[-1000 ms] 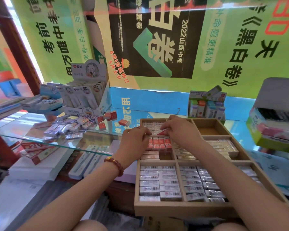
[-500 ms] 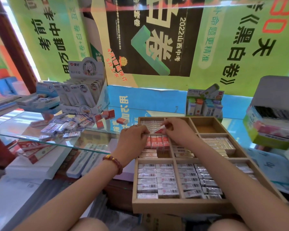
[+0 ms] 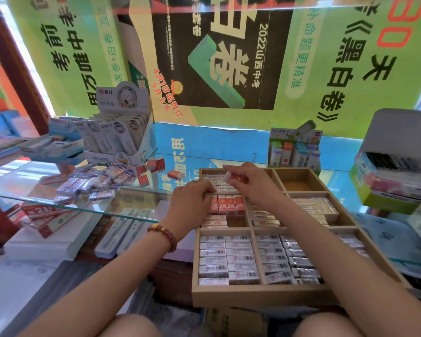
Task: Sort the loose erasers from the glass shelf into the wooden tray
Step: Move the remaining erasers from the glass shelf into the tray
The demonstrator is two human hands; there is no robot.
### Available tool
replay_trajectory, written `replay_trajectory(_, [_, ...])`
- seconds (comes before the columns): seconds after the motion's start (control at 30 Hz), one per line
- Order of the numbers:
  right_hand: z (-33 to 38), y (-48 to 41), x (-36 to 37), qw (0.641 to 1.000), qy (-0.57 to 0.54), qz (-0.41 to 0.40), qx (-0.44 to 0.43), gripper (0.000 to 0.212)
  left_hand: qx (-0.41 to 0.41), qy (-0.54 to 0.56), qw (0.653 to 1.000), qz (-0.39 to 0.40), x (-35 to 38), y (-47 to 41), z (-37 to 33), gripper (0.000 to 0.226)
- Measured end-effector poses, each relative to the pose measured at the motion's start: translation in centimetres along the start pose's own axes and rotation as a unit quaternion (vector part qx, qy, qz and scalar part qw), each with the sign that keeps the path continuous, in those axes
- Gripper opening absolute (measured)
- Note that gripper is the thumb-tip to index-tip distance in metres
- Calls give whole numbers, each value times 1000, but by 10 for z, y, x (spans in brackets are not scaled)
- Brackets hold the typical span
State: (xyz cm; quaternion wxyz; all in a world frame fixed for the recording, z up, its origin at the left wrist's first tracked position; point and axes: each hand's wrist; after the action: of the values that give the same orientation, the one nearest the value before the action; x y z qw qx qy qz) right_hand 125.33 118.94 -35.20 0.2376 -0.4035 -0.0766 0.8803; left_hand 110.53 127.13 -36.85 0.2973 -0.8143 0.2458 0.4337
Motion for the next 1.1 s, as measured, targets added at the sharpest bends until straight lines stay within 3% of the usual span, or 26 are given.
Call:
replay_trajectory(0.1, [0, 0, 1, 997, 80, 15, 3, 41, -7, 1, 1000, 2, -1, 1, -1, 25])
replay_trajectory(0.2, [-1, 0, -1, 996, 92, 19, 7, 32, -8, -1, 1000, 6, -1, 0, -1, 25])
replay_trajectory(0.47, [-3, 2, -5, 991, 131, 33, 3, 35, -11, 12, 1000, 13, -2, 2, -1, 25])
replay_trajectory(0.57, [0, 0, -2, 994, -70, -36, 81, 21, -11, 11, 1000, 13, -2, 1, -1, 25])
replay_trajectory(0.6, [2, -2, -2, 973, -182, -55, 132, 17, -11, 9, 1000, 13, -2, 1, -1, 25])
replay_trajectory(0.7, [8, -6, -3, 851, -466, -25, 239, 23, -12, 8, 1000, 14, -2, 1, -1, 24])
replay_trajectory(0.9, [8, -3, -10, 739, -618, 21, 267, 37, -13, -2, 1000, 18, -4, 2, -4, 26])
replay_trajectory(0.97, [10, 0, -14, 753, -607, 34, 252, 30, -13, -1, 1000, 21, -3, 2, -4, 25])
replay_trajectory(1.1, [12, 0, -16, 787, -573, 18, 227, 36, -11, 5, 1000, 13, -3, 2, -3, 26])
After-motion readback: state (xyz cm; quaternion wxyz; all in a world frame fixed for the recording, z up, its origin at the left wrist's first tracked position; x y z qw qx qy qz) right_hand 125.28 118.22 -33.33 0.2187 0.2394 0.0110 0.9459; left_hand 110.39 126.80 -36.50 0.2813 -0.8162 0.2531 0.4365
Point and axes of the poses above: each hand's wrist, its own y-axis away from the middle knuckle, its own x-axis out of the palm, z = x × y, and after that the axes turned 2 degrees about -x, right-handed
